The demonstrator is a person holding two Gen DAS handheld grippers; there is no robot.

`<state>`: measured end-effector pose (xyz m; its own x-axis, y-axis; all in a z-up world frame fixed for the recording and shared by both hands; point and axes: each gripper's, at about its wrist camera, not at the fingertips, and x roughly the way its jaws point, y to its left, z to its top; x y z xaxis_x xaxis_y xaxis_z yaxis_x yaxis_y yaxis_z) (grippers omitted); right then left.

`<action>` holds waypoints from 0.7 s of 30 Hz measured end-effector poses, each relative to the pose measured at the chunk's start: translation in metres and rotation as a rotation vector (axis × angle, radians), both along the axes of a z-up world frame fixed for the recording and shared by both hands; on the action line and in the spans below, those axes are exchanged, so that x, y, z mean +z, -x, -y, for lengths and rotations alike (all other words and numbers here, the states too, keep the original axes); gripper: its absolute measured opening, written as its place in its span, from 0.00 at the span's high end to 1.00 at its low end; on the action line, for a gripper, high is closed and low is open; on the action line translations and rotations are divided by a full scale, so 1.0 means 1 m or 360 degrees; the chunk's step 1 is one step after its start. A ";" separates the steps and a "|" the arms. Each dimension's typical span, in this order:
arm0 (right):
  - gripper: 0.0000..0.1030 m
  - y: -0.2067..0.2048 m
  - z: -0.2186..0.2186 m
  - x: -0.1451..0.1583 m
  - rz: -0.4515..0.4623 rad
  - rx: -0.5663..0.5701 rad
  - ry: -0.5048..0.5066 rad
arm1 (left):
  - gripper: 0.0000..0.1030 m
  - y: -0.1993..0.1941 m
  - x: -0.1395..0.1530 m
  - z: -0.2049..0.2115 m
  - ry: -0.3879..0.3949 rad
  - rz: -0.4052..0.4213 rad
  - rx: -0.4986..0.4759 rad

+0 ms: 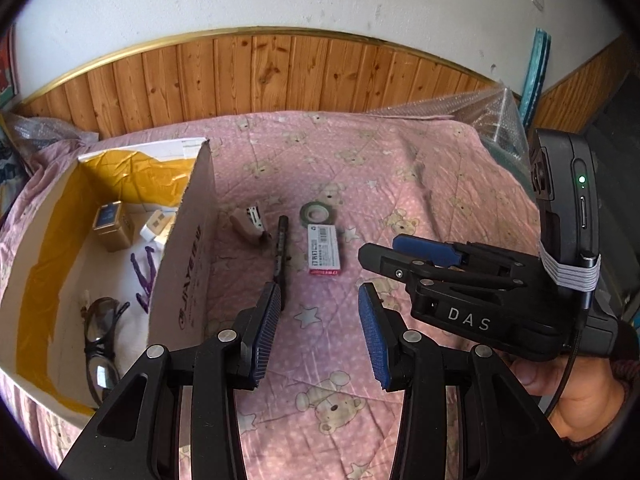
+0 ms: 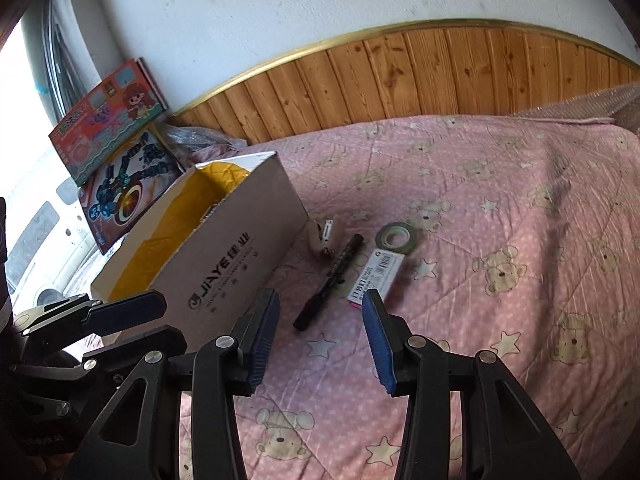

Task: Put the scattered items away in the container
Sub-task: 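Withdraw both tools from the box toward the marker and card box, then grasp the black marker with the left tool while the right tool grasps the white-red card box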

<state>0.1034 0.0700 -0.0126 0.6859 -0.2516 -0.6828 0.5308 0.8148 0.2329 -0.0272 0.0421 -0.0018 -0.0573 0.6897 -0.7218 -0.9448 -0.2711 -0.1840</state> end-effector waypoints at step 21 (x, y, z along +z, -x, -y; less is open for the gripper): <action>0.56 -0.081 0.078 -0.074 -0.0431 0.0025 -0.0202 | 0.58 0.042 -0.091 -0.078 0.0269 0.0170 0.0203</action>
